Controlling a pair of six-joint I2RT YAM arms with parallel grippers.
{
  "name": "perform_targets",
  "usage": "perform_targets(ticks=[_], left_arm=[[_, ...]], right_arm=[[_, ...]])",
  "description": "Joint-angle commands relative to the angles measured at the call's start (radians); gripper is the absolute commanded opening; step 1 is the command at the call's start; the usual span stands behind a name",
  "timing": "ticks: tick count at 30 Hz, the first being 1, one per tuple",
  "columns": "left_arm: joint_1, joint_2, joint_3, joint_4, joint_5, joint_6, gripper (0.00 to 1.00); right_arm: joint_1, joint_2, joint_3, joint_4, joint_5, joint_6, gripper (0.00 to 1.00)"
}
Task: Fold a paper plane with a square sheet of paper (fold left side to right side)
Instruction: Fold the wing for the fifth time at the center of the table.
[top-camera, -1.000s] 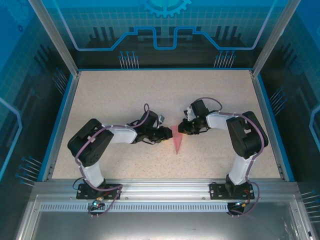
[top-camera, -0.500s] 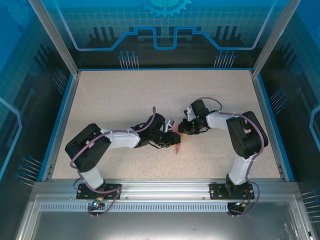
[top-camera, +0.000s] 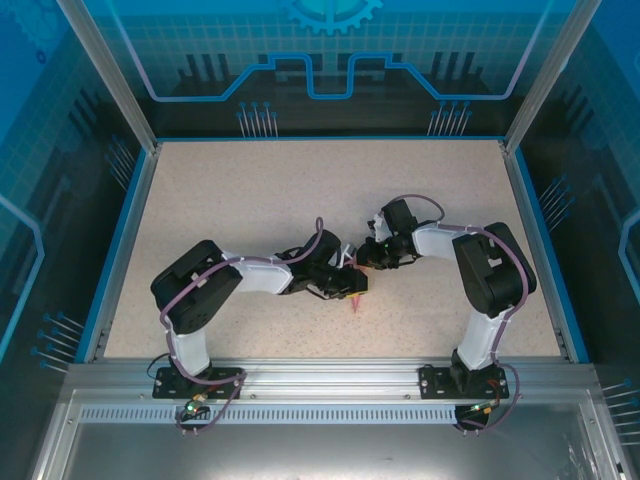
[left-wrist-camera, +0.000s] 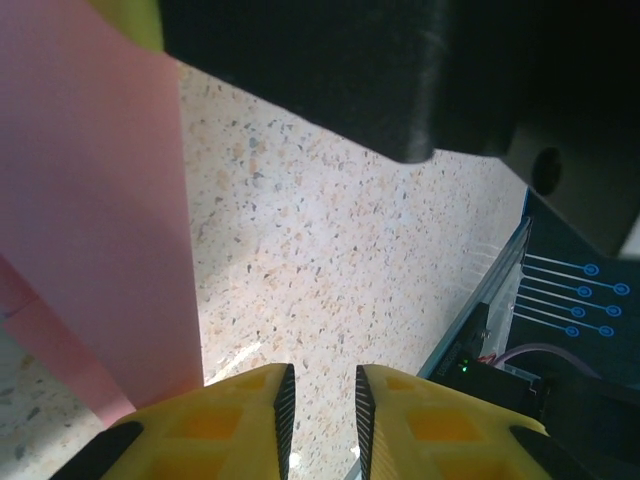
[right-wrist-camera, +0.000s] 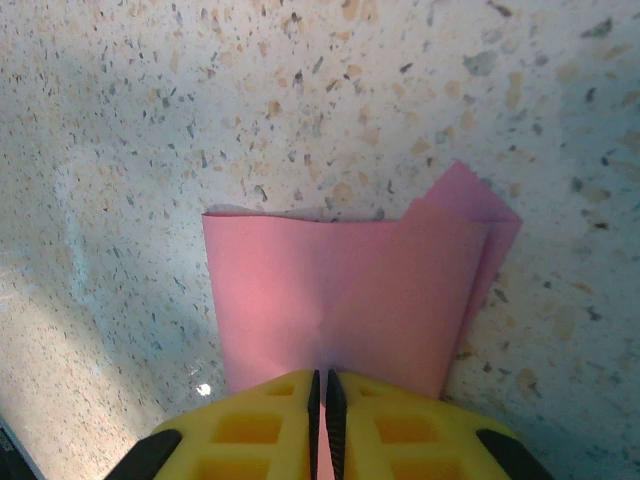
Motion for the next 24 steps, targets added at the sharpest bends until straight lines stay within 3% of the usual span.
perform_targets(ticks=[1,24], left_arm=[[-0.006,0.023,-0.035,0.027,-0.018,-0.035,0.26],[-0.058,0.061,-0.089,-0.002,-0.079,-0.098,0.23]], right_arm=[[0.021,0.047,-0.012,-0.08,0.073,-0.018,0.15],[0.023,0.022,0.004,-0.08,0.061,-0.031,0.15]])
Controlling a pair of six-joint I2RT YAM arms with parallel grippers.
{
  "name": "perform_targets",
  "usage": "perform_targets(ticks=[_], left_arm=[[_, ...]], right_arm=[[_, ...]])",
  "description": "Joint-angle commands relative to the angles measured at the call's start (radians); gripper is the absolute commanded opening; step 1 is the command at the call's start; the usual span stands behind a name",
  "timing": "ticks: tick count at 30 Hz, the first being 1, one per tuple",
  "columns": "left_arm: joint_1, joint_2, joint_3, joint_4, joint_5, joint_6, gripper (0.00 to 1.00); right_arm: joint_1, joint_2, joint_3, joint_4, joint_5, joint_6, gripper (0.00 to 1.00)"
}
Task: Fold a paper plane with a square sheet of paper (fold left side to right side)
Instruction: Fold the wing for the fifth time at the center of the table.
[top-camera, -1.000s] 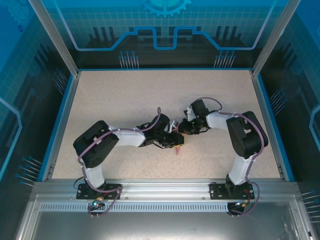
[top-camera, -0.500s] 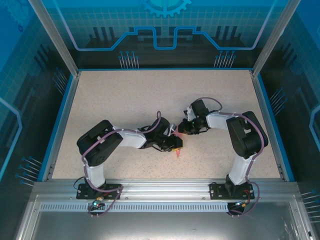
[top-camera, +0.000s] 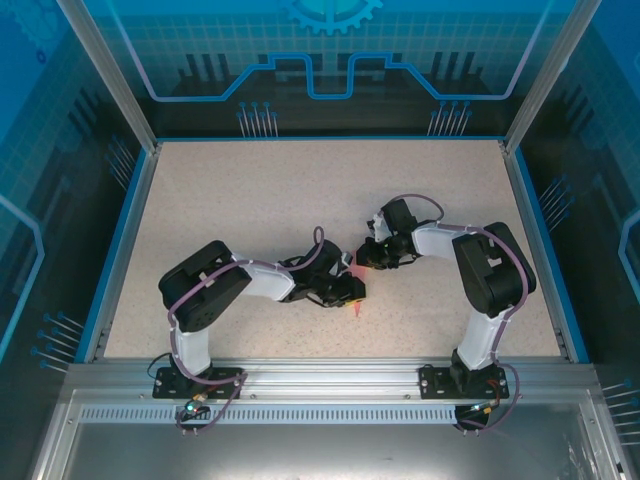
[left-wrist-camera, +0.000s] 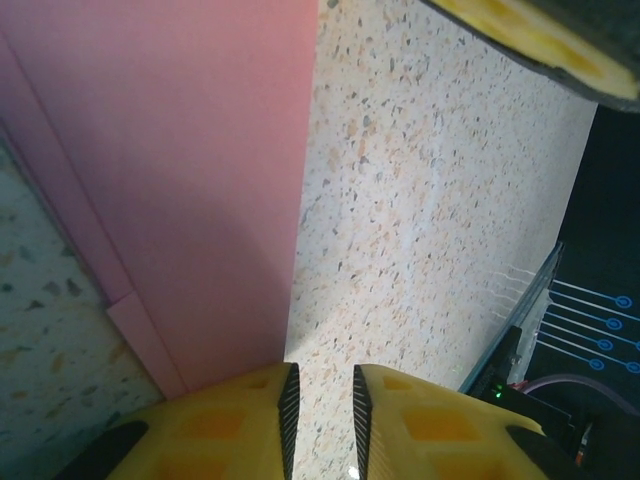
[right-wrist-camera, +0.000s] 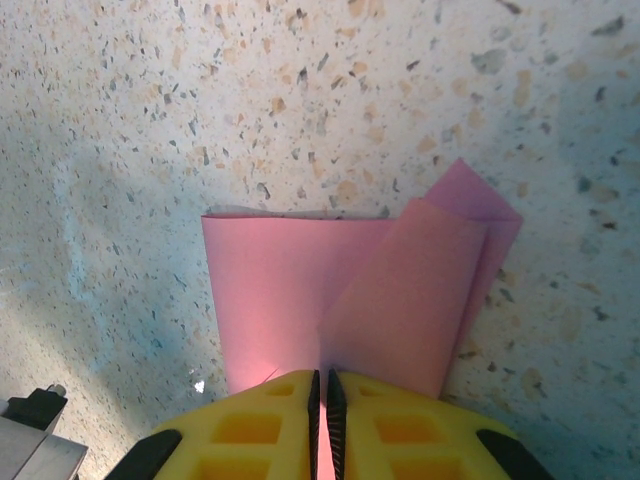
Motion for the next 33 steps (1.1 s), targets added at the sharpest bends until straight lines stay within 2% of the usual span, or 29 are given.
perform_targets(ticks=[1,13,22,33], left_arm=[[-0.024,0.024,-0.042,-0.066,-0.013,-0.031,0.22],[-0.052,0.046,-0.064,-0.095,-0.064,-0.065,0.06],[-0.051,0.044,-0.064,-0.102,-0.069,-0.068,0.05],[-0.052,0.043,-0.064,-0.116,-0.07,-0.066,0.02]], right_arm=[[0.019,0.009,-0.003,-0.064,0.055,-0.027,0.15],[-0.016,-0.27,-0.188,0.102,-0.069,-0.032,0.11],[0.013,-0.195,-0.218,0.166,-0.137,-0.042,0.1],[0.018,-0.066,-0.134,0.162,-0.116,-0.075,0.1]])
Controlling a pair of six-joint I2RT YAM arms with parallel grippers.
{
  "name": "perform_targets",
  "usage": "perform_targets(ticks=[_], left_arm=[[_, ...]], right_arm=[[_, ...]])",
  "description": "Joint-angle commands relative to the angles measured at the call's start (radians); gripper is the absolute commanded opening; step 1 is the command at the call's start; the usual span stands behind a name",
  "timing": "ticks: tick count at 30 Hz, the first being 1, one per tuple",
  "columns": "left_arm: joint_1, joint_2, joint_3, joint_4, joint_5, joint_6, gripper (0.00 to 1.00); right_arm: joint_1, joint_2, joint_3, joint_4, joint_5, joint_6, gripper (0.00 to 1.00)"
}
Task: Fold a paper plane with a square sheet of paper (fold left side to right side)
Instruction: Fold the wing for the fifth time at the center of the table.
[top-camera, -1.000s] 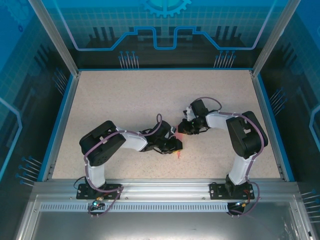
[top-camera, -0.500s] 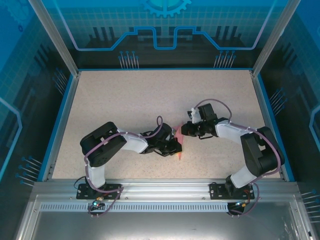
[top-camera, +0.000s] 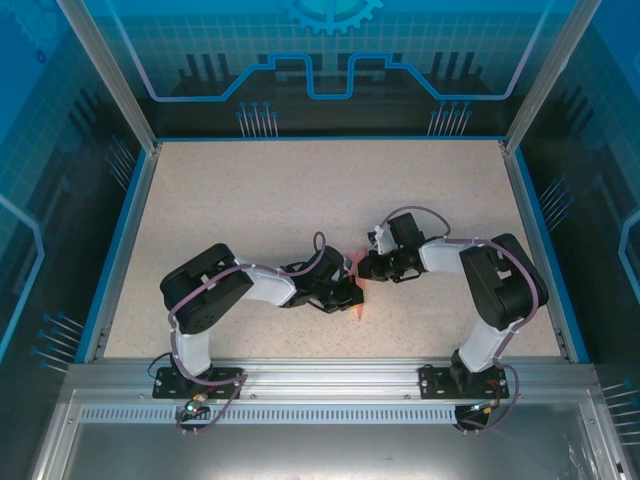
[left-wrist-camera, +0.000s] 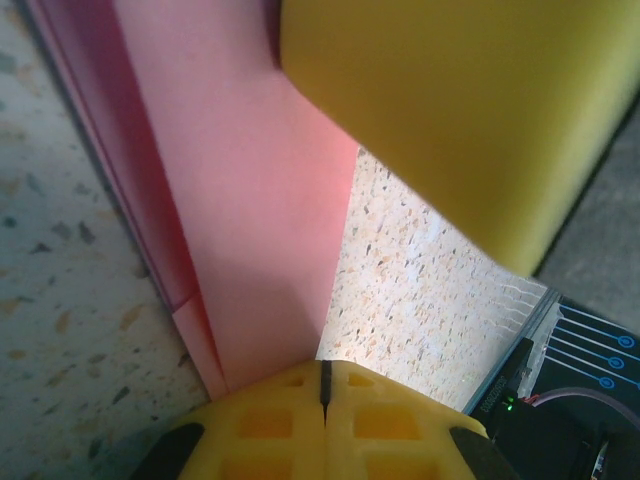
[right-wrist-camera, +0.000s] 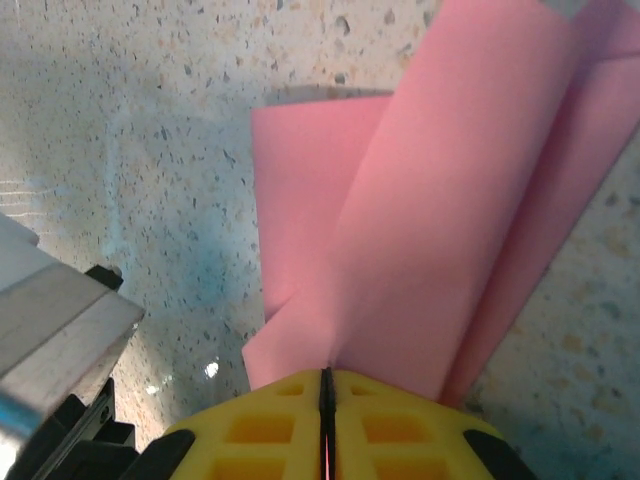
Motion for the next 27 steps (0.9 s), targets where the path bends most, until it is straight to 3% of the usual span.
perform_targets(ticks=[1,14,27], left_arm=[[-0.018,0.042,-0.04,-0.135,-0.02,-0.014,0.02],[-0.018,0.044,-0.042,-0.142,-0.018,-0.012,0.01],[-0.018,0.053,-0.037,-0.144,-0.017,-0.014,0.0]], right_arm=[[0.015,0.032,0.042,0.009,0.002,-0.032,0.1],[0.009,0.1,0.132,-0.077,0.117,-0.093,0.09],[-0.062,0.204,0.276,-0.125,0.113,-0.151,0.09]])
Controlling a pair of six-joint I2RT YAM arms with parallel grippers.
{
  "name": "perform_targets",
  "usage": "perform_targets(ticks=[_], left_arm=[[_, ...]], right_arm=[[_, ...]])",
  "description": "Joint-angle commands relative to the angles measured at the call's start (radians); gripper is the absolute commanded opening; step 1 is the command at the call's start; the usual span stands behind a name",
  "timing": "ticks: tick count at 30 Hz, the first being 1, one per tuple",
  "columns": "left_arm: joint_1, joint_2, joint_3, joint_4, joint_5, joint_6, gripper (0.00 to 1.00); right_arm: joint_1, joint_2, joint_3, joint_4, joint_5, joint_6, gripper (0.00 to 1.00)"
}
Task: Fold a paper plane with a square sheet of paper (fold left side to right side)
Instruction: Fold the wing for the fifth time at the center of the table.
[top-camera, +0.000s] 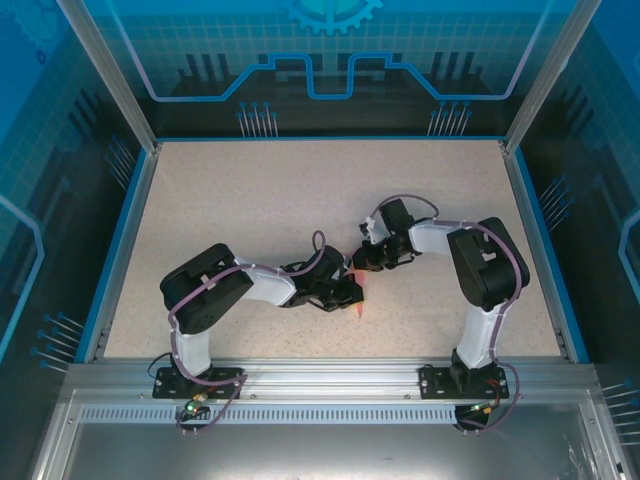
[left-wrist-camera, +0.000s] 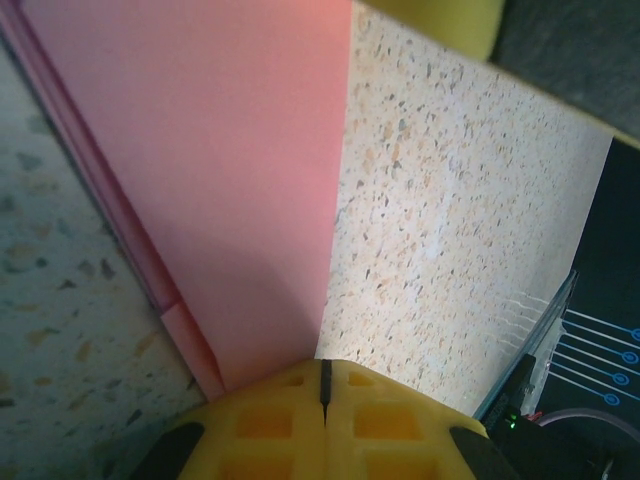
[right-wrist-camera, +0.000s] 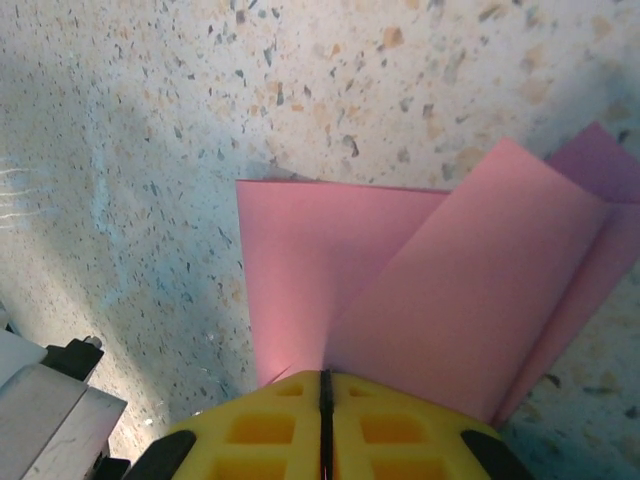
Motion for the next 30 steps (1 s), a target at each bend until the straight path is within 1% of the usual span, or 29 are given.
perform_targets(ticks=[1,8,23,27,30], left_arm=[[-0.018,0.054,-0.037,-0.154,0.018,-0.015,0.0],[-0.019,0.062,-0.031,-0.157,0.019,-0.014,0.0],[-0.019,0.06,-0.034,-0.154,0.021,-0.013,0.0],[-0.019,0.054,-0.035,-0.152,0.018,-0.013,0.0],[-0.019,0.05,-0.036,-0.152,0.013,-0.014,0.0]], right_arm=[[-0.053,0.056,0.063,0.068,0.13,-0.049,0.09],[-0.087,0.097,0.129,0.045,0.118,-0.06,0.1],[-0.121,0.175,0.269,-0.02,0.128,-0.073,0.1],[-0.128,0.115,0.266,-0.017,0.124,-0.066,0.11],[-0.127,0.017,0.223,-0.014,0.124,-0.062,0.11]])
